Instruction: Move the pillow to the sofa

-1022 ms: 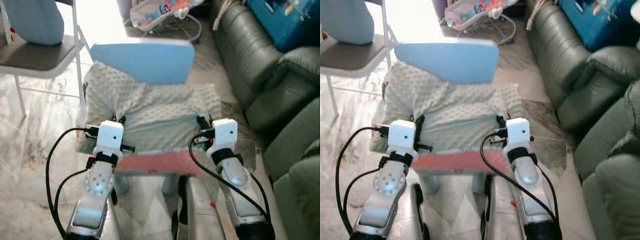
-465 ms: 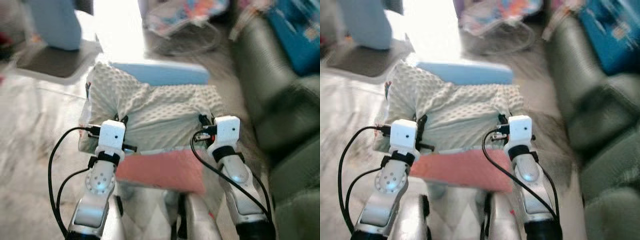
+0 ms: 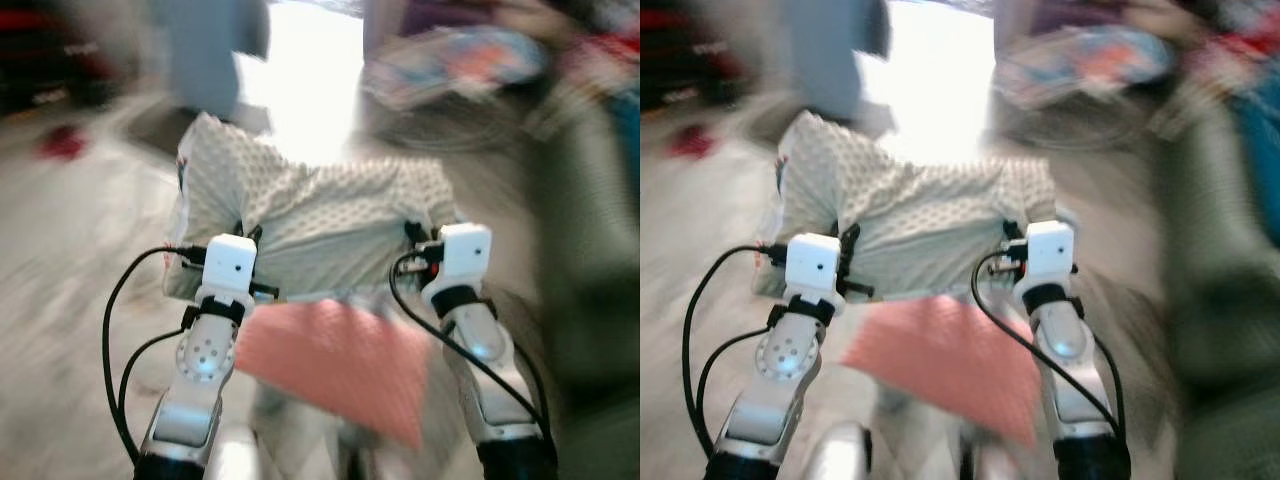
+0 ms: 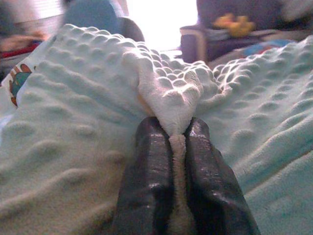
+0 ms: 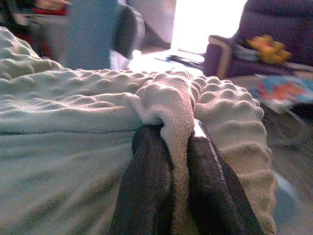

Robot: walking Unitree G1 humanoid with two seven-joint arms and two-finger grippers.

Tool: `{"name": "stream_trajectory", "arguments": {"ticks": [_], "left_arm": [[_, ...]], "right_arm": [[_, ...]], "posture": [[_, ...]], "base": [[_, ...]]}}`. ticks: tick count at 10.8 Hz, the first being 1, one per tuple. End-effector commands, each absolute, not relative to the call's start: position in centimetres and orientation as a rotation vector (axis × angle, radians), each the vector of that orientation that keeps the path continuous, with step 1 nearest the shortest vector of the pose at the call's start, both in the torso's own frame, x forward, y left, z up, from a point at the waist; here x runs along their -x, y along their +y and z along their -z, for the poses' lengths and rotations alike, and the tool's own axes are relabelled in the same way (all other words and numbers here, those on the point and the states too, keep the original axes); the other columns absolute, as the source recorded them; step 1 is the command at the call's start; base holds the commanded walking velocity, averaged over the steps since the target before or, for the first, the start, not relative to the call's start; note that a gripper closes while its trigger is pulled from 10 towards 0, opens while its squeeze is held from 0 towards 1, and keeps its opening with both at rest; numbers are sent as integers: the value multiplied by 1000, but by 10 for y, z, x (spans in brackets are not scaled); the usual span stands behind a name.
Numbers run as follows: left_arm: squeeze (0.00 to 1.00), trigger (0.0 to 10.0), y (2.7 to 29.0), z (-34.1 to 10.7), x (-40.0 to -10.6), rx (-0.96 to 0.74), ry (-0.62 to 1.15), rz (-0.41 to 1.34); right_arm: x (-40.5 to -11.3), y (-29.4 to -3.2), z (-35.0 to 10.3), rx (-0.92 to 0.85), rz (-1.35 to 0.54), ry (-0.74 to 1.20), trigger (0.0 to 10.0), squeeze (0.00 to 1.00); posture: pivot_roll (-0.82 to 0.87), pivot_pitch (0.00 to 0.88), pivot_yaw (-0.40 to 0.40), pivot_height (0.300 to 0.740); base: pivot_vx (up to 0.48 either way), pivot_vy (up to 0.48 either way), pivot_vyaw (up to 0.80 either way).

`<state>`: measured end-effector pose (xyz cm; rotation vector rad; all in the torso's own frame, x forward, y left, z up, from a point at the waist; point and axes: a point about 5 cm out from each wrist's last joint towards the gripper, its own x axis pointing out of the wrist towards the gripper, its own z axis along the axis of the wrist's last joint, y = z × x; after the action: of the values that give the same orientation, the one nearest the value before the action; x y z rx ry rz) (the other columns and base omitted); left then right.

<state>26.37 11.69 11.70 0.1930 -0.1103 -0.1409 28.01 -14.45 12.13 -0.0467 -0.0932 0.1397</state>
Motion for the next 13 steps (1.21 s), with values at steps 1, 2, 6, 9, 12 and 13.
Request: {"name": "stream_trajectory", "arguments": {"ticks": [1,2,6,9,12,13], "left_arm": [[0,10000,131,-109,-262,-209,-72,89],[0,10000,130,-108,-262,-203,-70,96],[0,10000,127,-106,-263,-202,-60,106],[0,10000,126,-104,-262,-187,-49,123],[0,10000,126,-103,-261,-178,-34,124],[0,10000,126,-103,-260,-181,-31,126]], "right_arm": [[-281,-163,-130,38,-47,-123,10000,0],[-282,-163,-131,33,-46,-124,10000,0],[-283,-163,-132,28,-42,-124,10000,0],[-283,-163,-128,8,-32,-102,10000,0],[-282,-165,-125,12,-32,-88,10000,0],[-280,-165,-123,11,-30,-74,10000,0]], "posture": [[-6,39,-45,740],[-6,36,-46,740],[-7,33,-47,740],[-8,41,-46,740],[-9,60,-45,740],[-11,65,-42,740]], "base": [[0,0,0],[0,0,0],[0,0,0],[-100,0,0],[-401,0,0],[-446,0,-519]]}}
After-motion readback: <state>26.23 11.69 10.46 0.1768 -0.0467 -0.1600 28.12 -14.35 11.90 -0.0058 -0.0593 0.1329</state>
